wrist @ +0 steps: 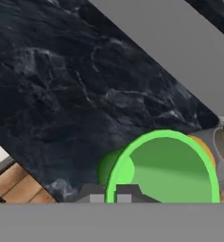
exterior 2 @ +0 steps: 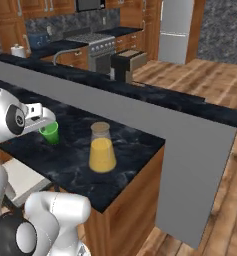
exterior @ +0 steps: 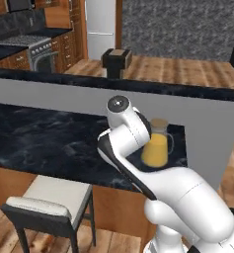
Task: Place the pitcher and cup on the dining counter for serving.
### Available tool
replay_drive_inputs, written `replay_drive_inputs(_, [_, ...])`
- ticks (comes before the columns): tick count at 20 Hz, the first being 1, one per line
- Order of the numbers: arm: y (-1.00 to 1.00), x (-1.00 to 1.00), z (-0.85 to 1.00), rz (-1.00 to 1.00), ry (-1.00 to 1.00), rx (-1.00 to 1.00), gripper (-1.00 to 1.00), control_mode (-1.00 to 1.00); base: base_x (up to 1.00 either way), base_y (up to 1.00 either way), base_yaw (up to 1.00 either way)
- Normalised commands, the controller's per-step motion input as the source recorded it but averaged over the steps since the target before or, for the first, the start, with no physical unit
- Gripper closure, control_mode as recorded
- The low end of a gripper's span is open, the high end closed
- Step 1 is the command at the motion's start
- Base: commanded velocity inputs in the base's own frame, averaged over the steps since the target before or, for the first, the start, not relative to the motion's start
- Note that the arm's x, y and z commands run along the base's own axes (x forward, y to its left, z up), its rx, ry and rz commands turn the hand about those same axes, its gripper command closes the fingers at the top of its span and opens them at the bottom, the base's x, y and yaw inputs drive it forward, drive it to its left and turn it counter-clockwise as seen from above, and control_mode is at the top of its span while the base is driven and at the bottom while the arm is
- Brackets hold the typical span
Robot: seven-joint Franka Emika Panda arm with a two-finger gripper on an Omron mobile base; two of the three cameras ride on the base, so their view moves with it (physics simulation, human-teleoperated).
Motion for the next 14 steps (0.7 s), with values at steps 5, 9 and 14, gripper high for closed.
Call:
replay_drive_inputs(5, [0.00,0.00,0.00,0.00,0.00,0.00,1.00,1.00,0.22,1.00,-0.45])
replay_drive_inputs(9, [0.00,0.00,0.00,0.00,0.00,0.00,1.00,1.00,0.18,0.50,-0.14])
replay_drive_inputs(14, [0.05,0.27,0.00,-0.03,0.04,0.00,1.00,-1.00,0.05,0.03,0.00])
